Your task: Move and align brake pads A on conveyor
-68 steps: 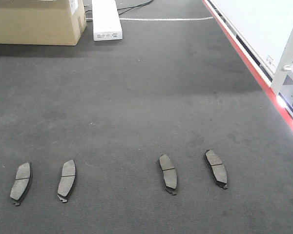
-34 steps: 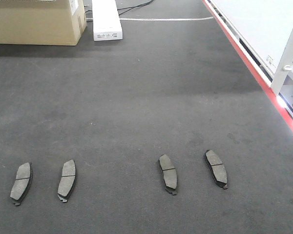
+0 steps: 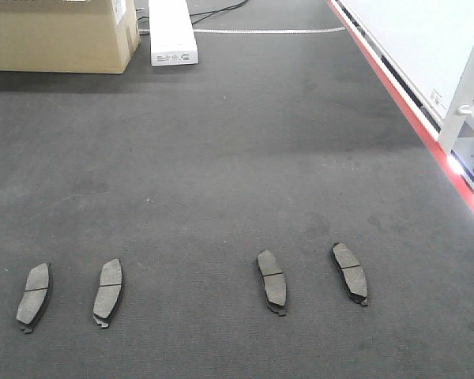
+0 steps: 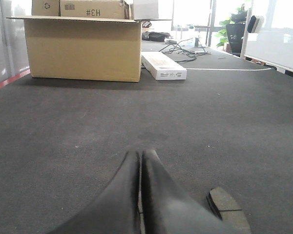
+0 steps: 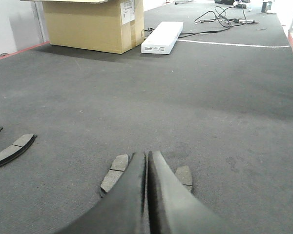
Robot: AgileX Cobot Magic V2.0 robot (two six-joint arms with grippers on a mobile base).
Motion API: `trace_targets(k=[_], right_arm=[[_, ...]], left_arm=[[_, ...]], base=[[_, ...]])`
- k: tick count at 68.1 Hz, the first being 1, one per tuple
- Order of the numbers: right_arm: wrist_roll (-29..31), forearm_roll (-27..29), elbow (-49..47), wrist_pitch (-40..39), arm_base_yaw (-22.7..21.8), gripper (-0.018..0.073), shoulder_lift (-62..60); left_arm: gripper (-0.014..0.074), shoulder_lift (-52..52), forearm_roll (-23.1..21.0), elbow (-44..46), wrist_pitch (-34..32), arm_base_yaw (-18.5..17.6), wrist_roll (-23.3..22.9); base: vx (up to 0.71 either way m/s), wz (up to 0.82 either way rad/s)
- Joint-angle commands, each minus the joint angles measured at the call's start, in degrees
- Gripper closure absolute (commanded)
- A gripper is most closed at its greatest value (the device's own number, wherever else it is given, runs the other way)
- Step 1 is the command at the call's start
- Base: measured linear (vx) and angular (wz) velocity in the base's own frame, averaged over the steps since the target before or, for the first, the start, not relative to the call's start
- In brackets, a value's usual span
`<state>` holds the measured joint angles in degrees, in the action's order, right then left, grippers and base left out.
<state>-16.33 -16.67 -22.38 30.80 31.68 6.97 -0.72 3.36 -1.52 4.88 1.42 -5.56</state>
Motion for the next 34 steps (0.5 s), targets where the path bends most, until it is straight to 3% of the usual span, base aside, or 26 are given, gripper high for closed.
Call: trace_targets(k=[1, 34], right_arm=[[0.1, -1.1, -1.5, -3.9, -0.2, 0.0571, 0.6], [0.1, -1.2, -1.5, -3.9, -0.2, 0.0571, 0.6]], left_arm=[[0.0603, -0.9, -0.5, -1.0, -3.8, -0.3, -0.5], [0.0603, -0.9, -0.5, -1.0, -3.8, -0.3, -0.5]], base=[[0.00, 0.00], [0.00, 0.00]])
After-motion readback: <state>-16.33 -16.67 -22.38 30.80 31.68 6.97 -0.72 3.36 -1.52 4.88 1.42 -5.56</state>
